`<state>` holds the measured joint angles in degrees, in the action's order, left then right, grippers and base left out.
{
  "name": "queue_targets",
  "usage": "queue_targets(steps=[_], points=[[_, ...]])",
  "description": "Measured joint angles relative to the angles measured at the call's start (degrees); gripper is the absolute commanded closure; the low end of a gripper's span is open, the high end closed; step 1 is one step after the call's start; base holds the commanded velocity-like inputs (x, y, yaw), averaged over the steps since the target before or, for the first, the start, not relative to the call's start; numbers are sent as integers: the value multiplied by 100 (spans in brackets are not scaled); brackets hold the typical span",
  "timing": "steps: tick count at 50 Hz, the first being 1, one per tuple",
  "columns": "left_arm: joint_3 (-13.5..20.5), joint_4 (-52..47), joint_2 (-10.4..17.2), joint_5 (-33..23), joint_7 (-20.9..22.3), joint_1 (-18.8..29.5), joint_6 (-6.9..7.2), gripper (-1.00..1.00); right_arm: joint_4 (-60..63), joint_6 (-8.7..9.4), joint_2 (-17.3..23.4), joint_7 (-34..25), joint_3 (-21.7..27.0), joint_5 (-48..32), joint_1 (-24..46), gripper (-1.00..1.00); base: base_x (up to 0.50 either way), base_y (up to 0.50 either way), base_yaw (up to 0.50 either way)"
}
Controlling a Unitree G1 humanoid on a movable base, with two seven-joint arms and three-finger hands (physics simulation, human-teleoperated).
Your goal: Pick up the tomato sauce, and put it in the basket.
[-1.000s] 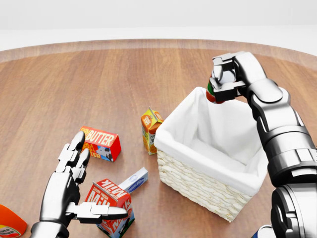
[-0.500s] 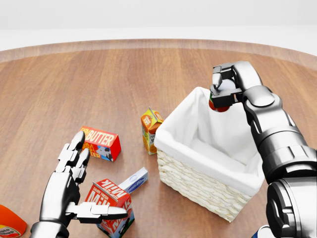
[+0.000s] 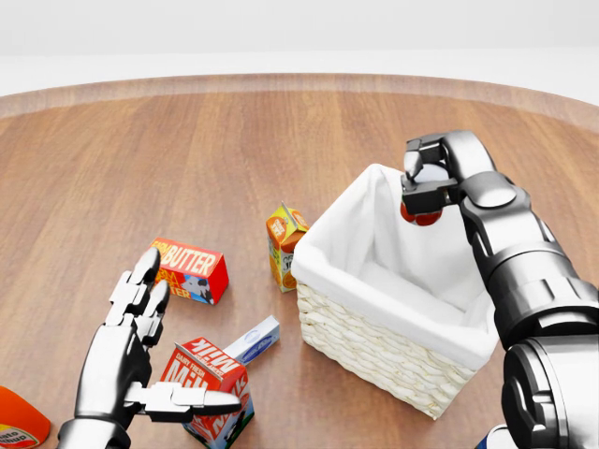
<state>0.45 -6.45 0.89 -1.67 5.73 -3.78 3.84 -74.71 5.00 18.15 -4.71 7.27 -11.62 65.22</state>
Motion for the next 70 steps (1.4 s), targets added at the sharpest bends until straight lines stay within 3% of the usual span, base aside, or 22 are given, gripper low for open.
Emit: queue_targets(steps=[5,6,7,49,58,70], points=[[-1,-20,0,-1,0,-8,12,-92,8,0,-2,-42,-9,-21,-1,100,0,0,0],[-2,-26,0,-2,1,-10,16,-91,9,0,-3,-51,-11,-25,-2,55,0,0,0],[-2,-31,0,-2,1,-12,20,-91,12,0,-4,-51,-13,-34,-2,-100,0,0,0],[12,27,2,8,-5,27,4,-92,439,0,31,-162,14,41,-70,-100,0,0,0],[17,35,3,9,-13,35,0,-91,1466,0,34,-265,-44,147,-466,-100,0,0,0],[15,56,3,4,-16,39,-19,-91,3936,0,-37,-585,-35,237,-1278,-100,0,0,0]])
